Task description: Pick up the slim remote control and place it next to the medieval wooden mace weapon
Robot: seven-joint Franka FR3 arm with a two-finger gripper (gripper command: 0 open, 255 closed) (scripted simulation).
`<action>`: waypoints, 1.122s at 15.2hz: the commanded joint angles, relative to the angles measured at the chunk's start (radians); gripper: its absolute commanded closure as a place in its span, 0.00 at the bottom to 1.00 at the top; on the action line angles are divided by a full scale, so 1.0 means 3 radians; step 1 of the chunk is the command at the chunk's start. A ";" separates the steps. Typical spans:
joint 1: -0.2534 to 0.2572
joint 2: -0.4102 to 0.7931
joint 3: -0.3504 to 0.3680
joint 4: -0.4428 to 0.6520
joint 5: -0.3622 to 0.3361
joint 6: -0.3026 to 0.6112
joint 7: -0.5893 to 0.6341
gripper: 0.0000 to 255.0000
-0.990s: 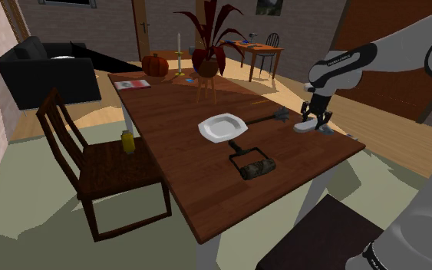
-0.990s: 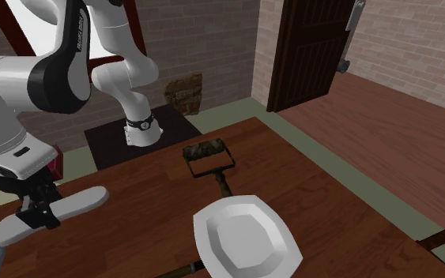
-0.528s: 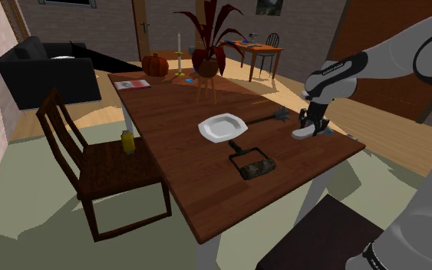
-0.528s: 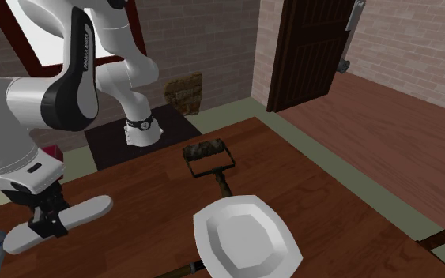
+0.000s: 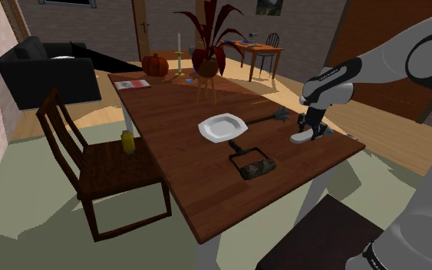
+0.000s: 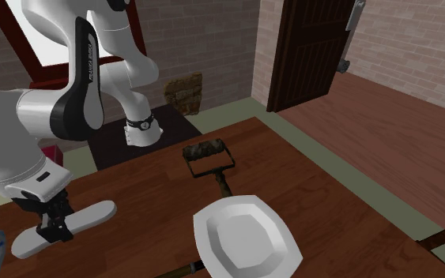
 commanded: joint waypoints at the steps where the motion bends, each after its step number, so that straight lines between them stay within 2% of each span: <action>1: 0.0000 0.0001 0.0000 0.0000 0.0001 0.0003 -0.0001 1.00; 3: 0.0000 0.0001 0.0000 0.0000 0.0001 0.0003 -0.0001 1.00; 4: 0.0000 0.0001 0.0000 0.0000 0.0001 0.0002 -0.0001 0.00; 9: 0.0000 0.0001 0.0000 0.0000 0.0001 0.0003 -0.0001 0.00; 13: 0.0036 -0.0252 -0.0031 0.0167 -0.0171 -0.0383 0.0118 0.00; 17: 0.0035 -0.0252 -0.0030 0.0167 -0.0171 -0.0383 0.0118 0.00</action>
